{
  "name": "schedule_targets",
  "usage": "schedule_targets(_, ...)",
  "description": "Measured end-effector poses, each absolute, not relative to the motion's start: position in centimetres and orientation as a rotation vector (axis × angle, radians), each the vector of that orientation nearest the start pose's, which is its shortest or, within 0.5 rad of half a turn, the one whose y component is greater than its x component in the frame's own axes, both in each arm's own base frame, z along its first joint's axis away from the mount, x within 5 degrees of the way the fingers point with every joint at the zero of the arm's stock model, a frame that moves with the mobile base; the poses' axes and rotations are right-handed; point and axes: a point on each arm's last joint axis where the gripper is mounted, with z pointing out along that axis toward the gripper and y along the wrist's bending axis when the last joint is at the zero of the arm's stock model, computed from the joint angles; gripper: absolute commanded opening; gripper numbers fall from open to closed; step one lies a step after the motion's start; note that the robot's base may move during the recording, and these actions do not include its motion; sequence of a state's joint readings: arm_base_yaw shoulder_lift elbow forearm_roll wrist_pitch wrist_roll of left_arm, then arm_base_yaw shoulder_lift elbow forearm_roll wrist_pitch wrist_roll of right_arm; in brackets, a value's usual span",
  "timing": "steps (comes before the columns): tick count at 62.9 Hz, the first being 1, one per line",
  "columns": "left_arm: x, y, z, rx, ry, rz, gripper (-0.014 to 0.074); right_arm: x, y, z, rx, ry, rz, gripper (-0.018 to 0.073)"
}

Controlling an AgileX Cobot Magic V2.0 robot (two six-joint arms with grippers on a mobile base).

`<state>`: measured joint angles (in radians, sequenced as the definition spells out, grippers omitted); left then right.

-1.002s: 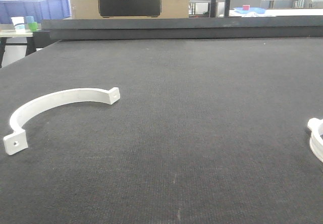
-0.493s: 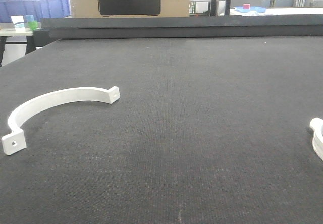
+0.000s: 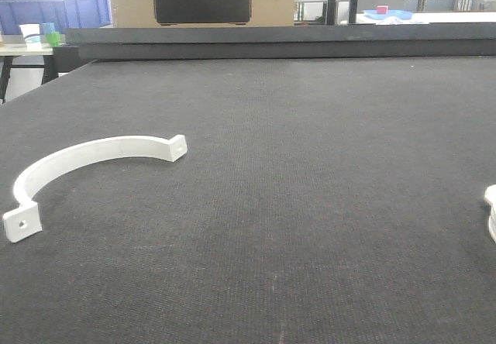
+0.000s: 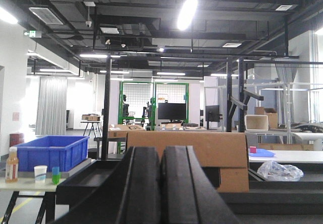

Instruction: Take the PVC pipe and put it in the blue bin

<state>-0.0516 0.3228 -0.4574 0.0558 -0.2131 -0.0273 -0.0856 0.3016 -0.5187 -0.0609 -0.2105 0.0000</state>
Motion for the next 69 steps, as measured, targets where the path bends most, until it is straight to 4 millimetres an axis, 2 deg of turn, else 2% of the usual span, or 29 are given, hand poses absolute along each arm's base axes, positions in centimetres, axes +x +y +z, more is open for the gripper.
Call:
schedule_targets(11, 9.3, -0.5, 41.9, 0.060, 1.250, -0.009, -0.0111, 8.6, -0.7, 39.6, 0.098, 1.283, -0.018, -0.0169)
schedule_targets(18, 11.1, -0.5, 44.4, 0.054, 1.388, -0.001, -0.0111, 10.5, -0.8, 39.9, 0.113, 1.429, 0.004, -0.0169)
schedule_targets(27, 14.4, -0.5, 45.2, 0.050, 1.629, 0.012, -0.0111, 13.4, -1.0, 38.7, 0.124, 1.640, 0.015, -0.0169)
schedule_targets(34, 17.5, -0.7, 44.2, 0.036, 1.810, -0.018, -0.0111, 15.8, -1.1, 36.4, 0.129, 1.836, 0.013, -0.0169)
schedule_targets(39, 19.7, -1.0, 42.8, 0.023, 1.911, -0.053, -0.0111, 17.3, -1.3, 34.6, 0.119, 1.982, -0.010, -0.0169)
schedule_targets(48, 22.0, -1.3, 40.9, 0.012, 2.023, -0.080, -0.0111, 18.5, -1.5, 32.2, 0.113, 2.180, -0.028, -0.0169)
schedule_targets(54, 23.1, -1.4, 39.9, 0.010, 2.077, -0.083, -0.0111, 18.7, -1.5, 31.7, 0.115, 2.219, -0.026, -0.0169)
schedule_targets(69, 25.0, -1.6, 37.6, -0.001, 2.213, -0.105, -0.0111, 18.9, -1.3, 32.0, 0.150, 2.184, 0.031, -0.0169)
